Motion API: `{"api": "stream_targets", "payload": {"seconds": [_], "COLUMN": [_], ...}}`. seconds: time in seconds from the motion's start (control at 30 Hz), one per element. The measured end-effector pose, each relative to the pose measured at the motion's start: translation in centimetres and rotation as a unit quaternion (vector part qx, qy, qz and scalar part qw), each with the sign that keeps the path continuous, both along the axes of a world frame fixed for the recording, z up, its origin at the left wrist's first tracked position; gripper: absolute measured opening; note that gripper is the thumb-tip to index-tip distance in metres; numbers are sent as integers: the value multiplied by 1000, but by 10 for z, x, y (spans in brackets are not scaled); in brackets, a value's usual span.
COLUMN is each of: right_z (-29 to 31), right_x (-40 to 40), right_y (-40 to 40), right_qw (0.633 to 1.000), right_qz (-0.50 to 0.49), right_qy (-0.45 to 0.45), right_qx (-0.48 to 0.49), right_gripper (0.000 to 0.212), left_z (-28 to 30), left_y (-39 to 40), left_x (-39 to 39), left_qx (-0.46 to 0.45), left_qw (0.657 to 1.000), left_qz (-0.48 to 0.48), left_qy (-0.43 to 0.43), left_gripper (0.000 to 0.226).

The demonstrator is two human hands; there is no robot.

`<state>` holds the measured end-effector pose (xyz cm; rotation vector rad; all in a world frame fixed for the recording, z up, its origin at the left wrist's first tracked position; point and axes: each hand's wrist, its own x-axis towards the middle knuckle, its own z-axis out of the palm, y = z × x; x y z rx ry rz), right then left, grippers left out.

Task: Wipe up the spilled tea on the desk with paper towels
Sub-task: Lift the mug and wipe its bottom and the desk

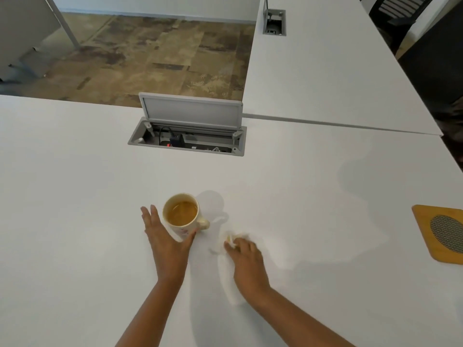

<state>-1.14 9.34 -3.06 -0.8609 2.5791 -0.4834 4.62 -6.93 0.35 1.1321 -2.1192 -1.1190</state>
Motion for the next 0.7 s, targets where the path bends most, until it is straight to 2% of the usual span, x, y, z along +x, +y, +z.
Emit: {"api": "stream_targets", "payload": {"seconds": [0.1, 0.2, 0.3, 0.37, 0.43, 0.53, 0.6, 0.7], "right_z": [-3, 2, 2, 5, 11, 19, 23, 21], "right_x": [5, -18, -52, -76, -94, -100, -88, -55], "right_y": [25, 51, 76, 101, 132, 178, 196, 200], "right_qw": [995, 995, 999, 995, 984, 966, 956, 951], "right_qz": [92, 61, 46, -24, -118, -251, -292, -304], "right_qy": [-30, -58, 19, 74, 96, 35, 1, 7], "right_qx": [-20, -46, 19, 65, 89, 40, 33, 48], "right_gripper": [44, 37, 44, 46, 41, 34, 33, 29], "left_z": [-9, -23, -39, -47, -48, -45, -45, -43], "left_y": [30, 65, 83, 85, 85, 85, 84, 86], "left_x": [22, 37, 36, 28, 18, 7, 4, 3], "left_qx": [-71, -96, -121, -145, -148, -157, -163, -158], "left_qw": [997, 984, 932, 889, 871, 866, 870, 872], "left_qz": [-31, -152, -304, -352, -362, -354, -342, -337], "left_qy": [5, -19, -158, -253, -297, -315, -317, -319], "left_gripper": [98, 79, 65, 62, 60, 55, 53, 51]}}
